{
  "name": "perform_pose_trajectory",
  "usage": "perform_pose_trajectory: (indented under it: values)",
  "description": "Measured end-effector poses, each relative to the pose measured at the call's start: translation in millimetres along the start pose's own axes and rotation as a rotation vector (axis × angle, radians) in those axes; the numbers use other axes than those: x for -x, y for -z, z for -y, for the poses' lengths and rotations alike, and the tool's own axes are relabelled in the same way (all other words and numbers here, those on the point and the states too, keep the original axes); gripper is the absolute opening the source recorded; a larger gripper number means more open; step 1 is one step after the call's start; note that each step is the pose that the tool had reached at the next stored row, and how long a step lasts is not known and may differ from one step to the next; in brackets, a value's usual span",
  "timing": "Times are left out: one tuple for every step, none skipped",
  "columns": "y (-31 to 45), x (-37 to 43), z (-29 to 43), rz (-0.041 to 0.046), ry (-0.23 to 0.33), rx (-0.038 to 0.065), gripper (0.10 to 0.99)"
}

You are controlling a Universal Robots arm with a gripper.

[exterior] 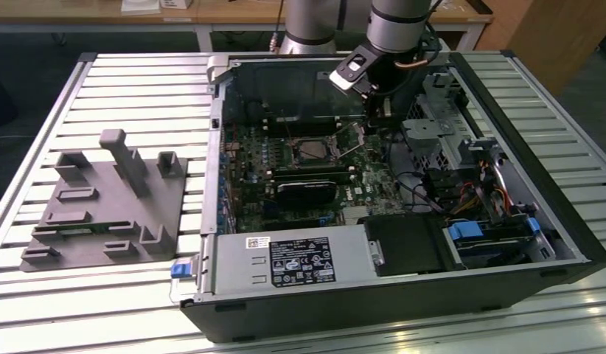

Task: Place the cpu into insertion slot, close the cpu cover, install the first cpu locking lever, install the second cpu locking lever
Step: 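Close the cpu cover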

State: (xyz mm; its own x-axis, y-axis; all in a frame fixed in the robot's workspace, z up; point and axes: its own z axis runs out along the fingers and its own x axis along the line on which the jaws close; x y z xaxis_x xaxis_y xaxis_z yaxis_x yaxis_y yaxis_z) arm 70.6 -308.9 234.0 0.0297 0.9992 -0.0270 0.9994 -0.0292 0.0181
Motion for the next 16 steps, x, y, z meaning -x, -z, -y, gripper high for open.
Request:
perform_pose_trajectory:
  values:
    - [0.0, 0.0, 0.0, 0.0000, 0.000, 0.000, 0.106]
    - [0.0, 0.0, 0.0, 0.0000, 0.000, 0.000, 0.106]
    - [0.0, 0.0, 0.0, -0.0001, 0.000, 0.000, 0.106]
    - [0.0, 0.0, 0.4, -0.0002, 0.000, 0.000, 0.106]
    - [0.0, 0.0, 0.9, -0.0001, 0.000, 0.000, 0.106]
    - [0.0, 0.1, 1.6, -0.0004, 0.000, 0.000, 0.106]
    - [0.0, 0.1, 2.3, -0.0009, 0.000, 0.000, 0.106]
    - [0.0, 0.1, 3.2, -0.0012, 0.000, 0.000, 0.106]
    - [0.0, 0.1, 4.3, -0.0015, 0.000, 0.000, 0.106]
    - [0.0, 0.1, 5.7, -0.0017, 0.000, 0.000, 0.106]
    - [0.1, 0.2, 7.2, -0.0017, 0.000, 0.000, 0.106]
    - [0.2, 0.3, 8.8, -0.0016, -0.001, 0.000, 0.106]
    - [0.2, 0.3, 10.3, -0.0016, -0.001, 0.000, 0.106]
    - [0.2, 0.4, 11.8, -0.0017, -0.001, 0.000, 0.106]
    - [0.2, 0.4, 13.1, -0.0016, -0.001, 0.000, 0.106]
    - [0.3, 0.5, 14.5, -0.0016, -0.001, 0.000, 0.106]
